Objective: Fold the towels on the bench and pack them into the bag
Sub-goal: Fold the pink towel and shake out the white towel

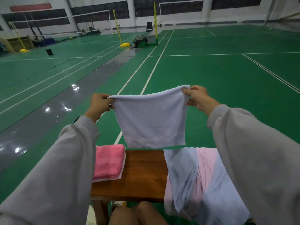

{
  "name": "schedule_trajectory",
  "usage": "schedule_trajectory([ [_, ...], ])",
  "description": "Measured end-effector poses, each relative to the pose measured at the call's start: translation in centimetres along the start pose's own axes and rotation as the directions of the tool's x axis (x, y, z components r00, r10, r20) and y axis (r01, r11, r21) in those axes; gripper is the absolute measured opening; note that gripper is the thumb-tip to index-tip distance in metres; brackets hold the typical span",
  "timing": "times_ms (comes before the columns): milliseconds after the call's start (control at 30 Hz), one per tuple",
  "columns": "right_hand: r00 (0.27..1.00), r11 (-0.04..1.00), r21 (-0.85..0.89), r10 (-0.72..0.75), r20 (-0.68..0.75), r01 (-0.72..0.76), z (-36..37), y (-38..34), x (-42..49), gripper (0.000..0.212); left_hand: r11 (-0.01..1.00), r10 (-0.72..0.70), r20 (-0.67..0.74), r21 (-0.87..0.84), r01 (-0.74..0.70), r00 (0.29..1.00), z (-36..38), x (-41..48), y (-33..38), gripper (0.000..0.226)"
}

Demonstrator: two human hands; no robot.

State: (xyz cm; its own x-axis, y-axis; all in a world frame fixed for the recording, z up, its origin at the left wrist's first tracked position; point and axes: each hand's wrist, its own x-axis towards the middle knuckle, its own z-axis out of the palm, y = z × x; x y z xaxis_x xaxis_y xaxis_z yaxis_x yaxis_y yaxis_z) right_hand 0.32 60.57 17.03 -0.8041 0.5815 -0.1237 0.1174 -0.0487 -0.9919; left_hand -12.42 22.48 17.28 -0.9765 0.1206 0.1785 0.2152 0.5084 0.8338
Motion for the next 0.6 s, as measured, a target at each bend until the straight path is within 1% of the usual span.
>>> schedule_trajectory([
  [133,1.0,1.0,-0.009,0.002,-0.003,-0.002,0.2,-0.1,0.7,0.022,0.995,0.0,-0.056,-0.095,-0.005,0.998,0.0,0.6,0.1,0.007],
  [200,1.0,1.0,-0.02,-0.01,-0.005,0.01,0.4,-0.5,1.1,0.019,0.987,-0.016,-0.075,-0.158,0.004,0.997,-0.2,0.5,0.9,0.005],
  [267,0.999,0.999,-0.018,-0.048,-0.021,0.048,0.6,-1.3,1.0,0.014,0.972,-0.033,-0.081,-0.233,0.013,0.996,-0.5,0.3,2.0,0.008],
  [400,0.982,0.985,0.008,-0.172,-0.082,0.173,1.1,-2.9,-0.3,0.019,0.936,-0.011,-0.103,-0.351,-0.026,0.995,-1.3,-0.2,4.1,0.009],
  [500,0.976,0.98,0.04,-0.19,-0.103,0.195,0.2,-3.5,-2.4,0.017,0.919,-0.004,-0.1,-0.394,-0.036,0.995,-1.7,-1.7,5.1,0.01],
  [567,0.982,0.984,0.021,-0.176,-0.072,0.178,-0.9,-3.1,-4.1,0.013,0.922,-0.015,-0.075,-0.387,-0.015,0.997,-1.9,-3.8,5.1,0.006],
  [600,0.986,0.987,0.011,-0.158,-0.046,0.158,-1.4,-2.5,-5.1,0.013,0.926,-0.033,-0.058,-0.377,0.009,0.998,-1.9,-5.0,4.6,0.009],
])
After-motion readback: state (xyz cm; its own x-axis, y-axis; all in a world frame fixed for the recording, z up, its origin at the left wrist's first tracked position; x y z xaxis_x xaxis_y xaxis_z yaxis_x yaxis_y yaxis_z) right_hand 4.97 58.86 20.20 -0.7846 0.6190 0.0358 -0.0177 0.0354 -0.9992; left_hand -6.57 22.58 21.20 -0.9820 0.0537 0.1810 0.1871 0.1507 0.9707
